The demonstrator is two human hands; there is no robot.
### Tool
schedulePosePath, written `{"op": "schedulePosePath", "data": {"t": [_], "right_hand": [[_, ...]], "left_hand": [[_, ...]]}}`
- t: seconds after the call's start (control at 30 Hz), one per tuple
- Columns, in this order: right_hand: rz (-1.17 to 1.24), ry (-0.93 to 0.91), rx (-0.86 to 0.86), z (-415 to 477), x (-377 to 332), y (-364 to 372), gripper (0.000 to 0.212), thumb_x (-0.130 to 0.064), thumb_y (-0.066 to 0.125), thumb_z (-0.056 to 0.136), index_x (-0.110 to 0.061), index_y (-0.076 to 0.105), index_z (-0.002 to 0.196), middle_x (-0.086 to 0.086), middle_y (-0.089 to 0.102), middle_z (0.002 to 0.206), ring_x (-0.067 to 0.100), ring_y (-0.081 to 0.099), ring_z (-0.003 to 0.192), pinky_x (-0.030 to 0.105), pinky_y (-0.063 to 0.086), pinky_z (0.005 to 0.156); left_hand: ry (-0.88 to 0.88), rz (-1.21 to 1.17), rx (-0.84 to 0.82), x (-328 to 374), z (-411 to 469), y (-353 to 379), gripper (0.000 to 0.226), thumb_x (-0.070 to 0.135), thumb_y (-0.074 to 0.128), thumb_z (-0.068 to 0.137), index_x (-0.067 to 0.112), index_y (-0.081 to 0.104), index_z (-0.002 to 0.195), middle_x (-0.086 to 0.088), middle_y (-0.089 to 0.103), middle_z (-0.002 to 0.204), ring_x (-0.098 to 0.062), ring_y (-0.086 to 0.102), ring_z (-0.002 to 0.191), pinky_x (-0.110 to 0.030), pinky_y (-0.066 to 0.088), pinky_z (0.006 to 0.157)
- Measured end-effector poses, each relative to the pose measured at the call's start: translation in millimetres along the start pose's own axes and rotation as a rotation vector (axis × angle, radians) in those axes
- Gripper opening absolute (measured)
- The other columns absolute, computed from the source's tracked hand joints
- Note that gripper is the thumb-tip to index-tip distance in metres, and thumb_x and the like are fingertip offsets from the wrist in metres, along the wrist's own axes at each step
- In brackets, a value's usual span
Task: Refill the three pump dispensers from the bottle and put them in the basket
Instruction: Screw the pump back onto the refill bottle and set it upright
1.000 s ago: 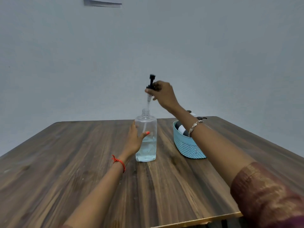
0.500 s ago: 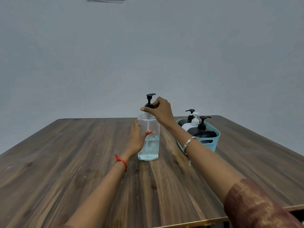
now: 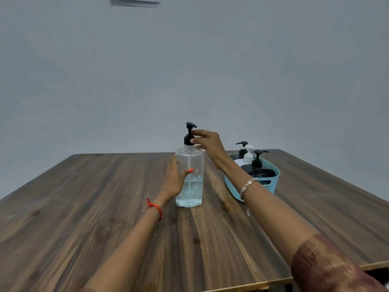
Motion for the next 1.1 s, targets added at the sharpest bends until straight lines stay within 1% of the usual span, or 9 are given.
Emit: {"op": "schedulePosePath", "data": {"t": [0.13, 0.23, 0.3, 0.4, 0.53, 0.7, 0.83, 0.97, 1.1], "right_hand": [[-0.04, -0.028, 0.067, -1.4, -2.5, 0.3, 0.028, -0.007, 0.08, 0.069, -0.003, 0.066, 0.093, 0.007, 0.068, 0.078, 0.007, 0.064, 0.067, 0.015, 0.052, 0.07], [-0.01, 0.019, 0.088, -0.1, 3.7, -1.3, 0.018, -0.02, 0.077, 0.073, -0.011, 0.064, 0.08, 0.001, 0.062, 0.072, 0.01, 0.059, 0.069, 0.025, 0.049, 0.074], [0.064, 0.046, 0.038, 0.3, 6.7, 4.6, 0.013, -0.01, 0.068, 0.08, -0.005, 0.066, 0.091, 0.009, 0.066, 0.089, 0.019, 0.061, 0.086, 0.035, 0.047, 0.086], [0.03, 0.032, 0.024, -0.5, 6.0, 4.5, 0.029, 0.005, 0.068, 0.076, 0.001, 0.064, 0.104, 0.013, 0.069, 0.092, 0.017, 0.066, 0.083, 0.027, 0.051, 0.086], [-0.052, 0.011, -0.014, -2.1, 3.5, 9.3, 0.023, -0.008, 0.078, 0.072, -0.008, 0.068, 0.093, 0.001, 0.067, 0.078, 0.0, 0.064, 0.066, 0.009, 0.05, 0.067], [-0.055, 0.041, -0.034, -1.0, 8.0, 10.0, 0.019, -0.012, 0.074, 0.077, -0.005, 0.069, 0.094, 0.004, 0.068, 0.087, 0.007, 0.063, 0.077, 0.023, 0.05, 0.083], [-0.139, 0.02, 0.098, -1.7, 9.8, 8.3, 0.036, -0.025, 0.084, 0.066, -0.013, 0.051, 0.075, 0.004, 0.059, 0.079, 0.012, 0.057, 0.072, 0.021, 0.043, 0.064], [0.009, 0.058, -0.018, 0.7, 9.9, 17.2, 0.022, -0.014, 0.072, 0.078, -0.008, 0.06, 0.095, 0.008, 0.064, 0.095, 0.016, 0.062, 0.083, 0.019, 0.048, 0.075], [0.045, 0.054, 0.004, 2.1, 10.8, 11.6, 0.029, -0.003, 0.075, 0.073, -0.001, 0.066, 0.101, 0.007, 0.068, 0.091, 0.014, 0.065, 0.082, 0.015, 0.053, 0.077]], "left_hand": [[0.013, 0.013, -0.01, 1.1, -1.6, -0.2, 0.06, 0.025, 0.059, 0.089, 0.013, 0.026, 0.138, -0.009, 0.041, 0.135, -0.016, 0.042, 0.115, -0.027, 0.036, 0.091], [0.004, 0.031, -0.012, -0.9, -0.4, -0.4, 0.062, 0.025, 0.059, 0.089, 0.012, 0.025, 0.139, -0.01, 0.041, 0.135, -0.022, 0.043, 0.121, -0.028, 0.037, 0.092], [-0.019, 0.032, -0.01, -3.3, 1.4, -0.8, 0.062, 0.025, 0.059, 0.089, 0.011, 0.025, 0.139, -0.011, 0.041, 0.133, -0.024, 0.044, 0.12, -0.03, 0.039, 0.092], [-0.02, 0.028, -0.021, -4.1, 2.4, 0.2, 0.062, 0.026, 0.059, 0.089, 0.013, 0.026, 0.139, -0.009, 0.041, 0.132, -0.022, 0.045, 0.118, -0.03, 0.04, 0.091], [0.003, 0.043, -0.03, -5.7, 2.6, -0.1, 0.062, 0.029, 0.059, 0.089, 0.013, 0.027, 0.139, -0.008, 0.042, 0.133, -0.018, 0.044, 0.116, -0.028, 0.038, 0.09], [-0.002, 0.044, -0.045, -5.8, 2.6, 1.1, 0.064, 0.03, 0.059, 0.089, 0.013, 0.024, 0.141, -0.006, 0.042, 0.133, -0.016, 0.044, 0.116, -0.029, 0.039, 0.09], [-0.025, 0.028, -0.045, -6.3, 0.1, 0.9, 0.07, 0.031, 0.058, 0.09, 0.012, 0.019, 0.144, -0.008, 0.039, 0.139, -0.022, 0.041, 0.127, -0.034, 0.038, 0.102], [-0.016, 0.047, -0.041, -5.5, -0.9, 1.6, 0.065, 0.028, 0.057, 0.09, 0.011, 0.021, 0.142, -0.01, 0.039, 0.136, -0.021, 0.041, 0.123, -0.027, 0.035, 0.095], [0.0, 0.026, -0.032, -5.2, -0.7, 3.6, 0.065, 0.027, 0.057, 0.09, 0.012, 0.022, 0.142, -0.009, 0.039, 0.136, -0.018, 0.04, 0.121, -0.027, 0.035, 0.094]]}}
Point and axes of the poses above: each hand's wrist, its own z-axis towards the middle knuckle, its own y-axis out of the palm, x = y × z, the point moved 9 cm from there along z, towards the middle knuckle
